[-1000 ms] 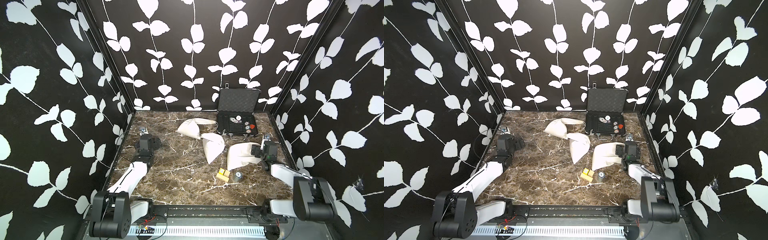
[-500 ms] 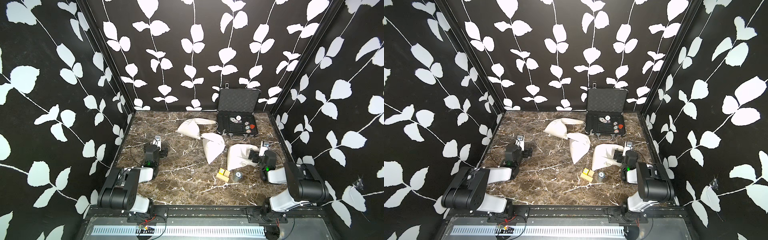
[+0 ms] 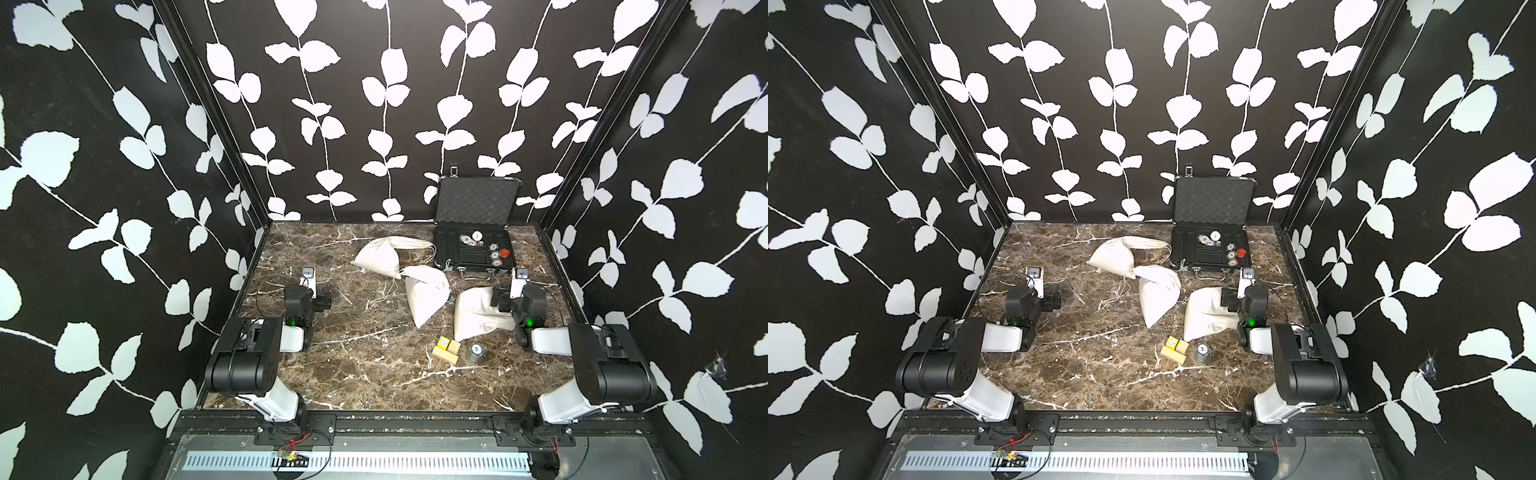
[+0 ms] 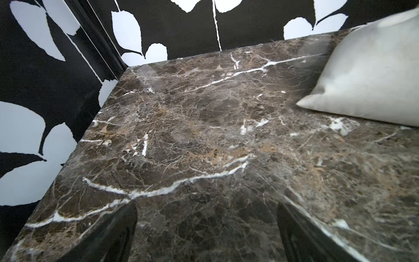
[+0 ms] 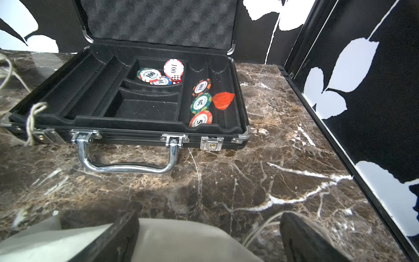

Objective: Close the soil bag
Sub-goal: Reset both arms

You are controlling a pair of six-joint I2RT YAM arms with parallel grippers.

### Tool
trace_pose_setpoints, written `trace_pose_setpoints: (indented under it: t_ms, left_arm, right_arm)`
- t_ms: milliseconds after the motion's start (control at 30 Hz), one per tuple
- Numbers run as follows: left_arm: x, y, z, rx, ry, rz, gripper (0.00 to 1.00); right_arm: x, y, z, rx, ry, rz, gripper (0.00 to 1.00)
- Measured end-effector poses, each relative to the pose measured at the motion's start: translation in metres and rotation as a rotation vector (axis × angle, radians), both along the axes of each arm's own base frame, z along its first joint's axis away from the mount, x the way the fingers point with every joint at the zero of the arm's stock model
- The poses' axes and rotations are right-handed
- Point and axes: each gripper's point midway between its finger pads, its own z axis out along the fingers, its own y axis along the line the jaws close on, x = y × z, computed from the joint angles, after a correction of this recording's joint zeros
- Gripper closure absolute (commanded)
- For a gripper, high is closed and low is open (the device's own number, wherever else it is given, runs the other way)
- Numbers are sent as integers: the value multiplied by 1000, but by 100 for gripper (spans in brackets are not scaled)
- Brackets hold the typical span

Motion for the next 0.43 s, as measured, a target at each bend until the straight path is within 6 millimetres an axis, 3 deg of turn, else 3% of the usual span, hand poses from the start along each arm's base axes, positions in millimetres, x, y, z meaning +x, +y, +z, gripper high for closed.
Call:
trace_pose_setpoints:
  t_ms: [433]
  left_arm:
    - [-1,-5,-2,-11,11,-30,1]
  right_arm:
    - [0,-1,-1,-4,4,-2,1]
